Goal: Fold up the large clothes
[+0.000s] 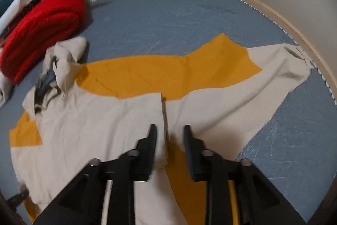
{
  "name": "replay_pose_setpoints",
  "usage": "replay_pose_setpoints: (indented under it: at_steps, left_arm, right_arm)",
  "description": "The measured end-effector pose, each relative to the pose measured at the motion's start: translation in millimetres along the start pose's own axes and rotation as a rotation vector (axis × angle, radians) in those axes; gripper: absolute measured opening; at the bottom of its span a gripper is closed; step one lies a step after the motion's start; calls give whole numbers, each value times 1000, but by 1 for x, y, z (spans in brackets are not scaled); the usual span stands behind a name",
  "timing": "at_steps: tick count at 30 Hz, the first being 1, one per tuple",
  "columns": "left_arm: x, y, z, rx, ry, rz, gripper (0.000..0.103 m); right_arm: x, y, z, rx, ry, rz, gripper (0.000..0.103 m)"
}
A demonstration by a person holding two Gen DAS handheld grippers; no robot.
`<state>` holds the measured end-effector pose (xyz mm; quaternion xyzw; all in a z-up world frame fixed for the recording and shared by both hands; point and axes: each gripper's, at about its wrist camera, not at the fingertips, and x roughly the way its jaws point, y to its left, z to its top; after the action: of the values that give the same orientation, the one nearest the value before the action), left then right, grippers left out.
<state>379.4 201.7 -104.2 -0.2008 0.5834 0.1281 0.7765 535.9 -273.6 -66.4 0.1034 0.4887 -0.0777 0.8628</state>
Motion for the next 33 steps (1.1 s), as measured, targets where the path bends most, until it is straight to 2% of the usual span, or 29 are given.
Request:
replay_pose_setpoints:
  at_steps: [3, 5, 6, 8, 10, 13, 15, 16, 17, 20, 25, 26, 28, 29, 31, 33]
  left_arm:
    - [-12, -7, -1, 6, -41, -75, 20]
    - [-11, -13, -5, 23, -38, -126, 21]
    - [-8, -16, -7, 37, -25, -141, 23]
    - [-1, -21, -9, 61, 5, -148, 25]
    - [7, -22, -13, 66, 39, -125, 25]
    - [11, -21, -15, 60, 74, -107, 25]
    - [9, -26, -15, 79, 71, -93, 25]
    - [8, -30, -15, 89, 69, -90, 25]
    - [7, -32, -14, 95, 67, -91, 25]
    - [9, -33, -17, 108, 76, -93, 25]
    - [2, -35, -12, 108, 67, -97, 25]
    - [-1, -38, -9, 104, 52, -111, 25]
    - [-8, -33, -3, 86, 13, -114, 25]
    - [-9, -28, -1, 78, 5, -101, 25]
    - [-1, -21, -1, 61, 18, -52, 25]
    - [13, -12, -7, 41, 70, -27, 25]
  right_arm:
    - [17, -5, -7, 72, 102, 119, 35]
    - [36, -12, -16, 144, 194, 164, 43]
    - [47, -17, -22, 184, 249, 178, 44]
    - [62, -27, -34, 264, 314, 184, 44]
    - [70, -35, -40, 327, 333, 208, 44]
    - [66, -32, -35, 311, 302, 216, 43]
    - [58, -28, -31, 278, 252, 204, 20]
    - [52, -28, -28, 272, 220, 196, 12]
    - [46, -28, -25, 272, 198, 195, 9]
    - [24, -27, -18, 275, 144, 167, 8]
    - [18, -33, -20, 263, 123, -17, 10]
    - [14, -35, -18, 251, 91, -96, 14]
    - [4, -36, -14, 237, 22, -142, 16]
    - [0, -34, -12, 226, -5, -124, 20]
    - [-4, -25, -7, 176, -51, -21, 26]
    - [13, -10, -6, 131, 18, 103, 35]
